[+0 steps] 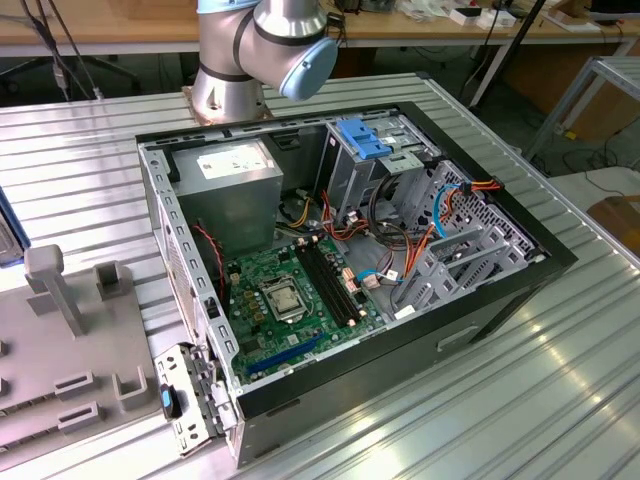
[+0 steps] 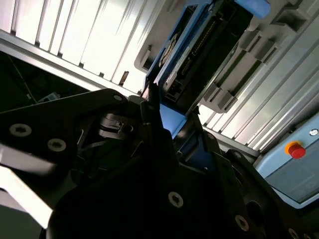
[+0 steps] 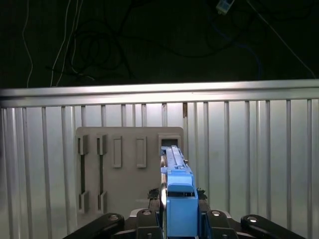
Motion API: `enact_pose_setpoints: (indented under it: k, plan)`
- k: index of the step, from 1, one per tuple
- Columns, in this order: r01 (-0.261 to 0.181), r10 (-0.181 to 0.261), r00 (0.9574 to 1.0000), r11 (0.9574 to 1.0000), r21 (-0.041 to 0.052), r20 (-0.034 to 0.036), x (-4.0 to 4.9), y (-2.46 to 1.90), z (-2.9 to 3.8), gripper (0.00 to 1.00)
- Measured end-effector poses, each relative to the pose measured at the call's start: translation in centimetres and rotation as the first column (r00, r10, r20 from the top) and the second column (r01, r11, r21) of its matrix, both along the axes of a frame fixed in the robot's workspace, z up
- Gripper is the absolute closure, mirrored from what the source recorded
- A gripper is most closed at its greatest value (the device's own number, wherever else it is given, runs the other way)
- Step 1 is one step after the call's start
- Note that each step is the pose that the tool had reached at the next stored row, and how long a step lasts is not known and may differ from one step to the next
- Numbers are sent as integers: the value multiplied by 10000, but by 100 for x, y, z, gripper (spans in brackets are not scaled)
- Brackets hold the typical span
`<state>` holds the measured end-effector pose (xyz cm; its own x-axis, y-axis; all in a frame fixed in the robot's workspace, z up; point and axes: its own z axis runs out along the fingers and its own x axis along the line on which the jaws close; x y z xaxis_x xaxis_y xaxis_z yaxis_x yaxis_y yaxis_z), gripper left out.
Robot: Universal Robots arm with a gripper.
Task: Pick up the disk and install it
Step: 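Pick up the disk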
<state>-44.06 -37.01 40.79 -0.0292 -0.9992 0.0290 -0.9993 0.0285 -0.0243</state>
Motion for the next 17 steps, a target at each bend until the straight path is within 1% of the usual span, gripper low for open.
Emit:
enact_pose_setpoints:
  k: [2,5,7,11,14,16,17]
  plan:
    - [0,0,10000,10000,0,0,0,0,43,64]
    - [0,0,10000,10000,0,0,0,0,90,64]
    - [0,0,10000,10000,0,0,0,0,142,64]
    - [0,0,10000,10000,-1,-1,0,0,223,64]
    - [0,0,10000,10000,0,0,0,0,348,64]
    - [0,0,10000,10000,0,-1,0,0,400,64]
    - [-1,1,10000,10000,0,1,0,0,441,64]
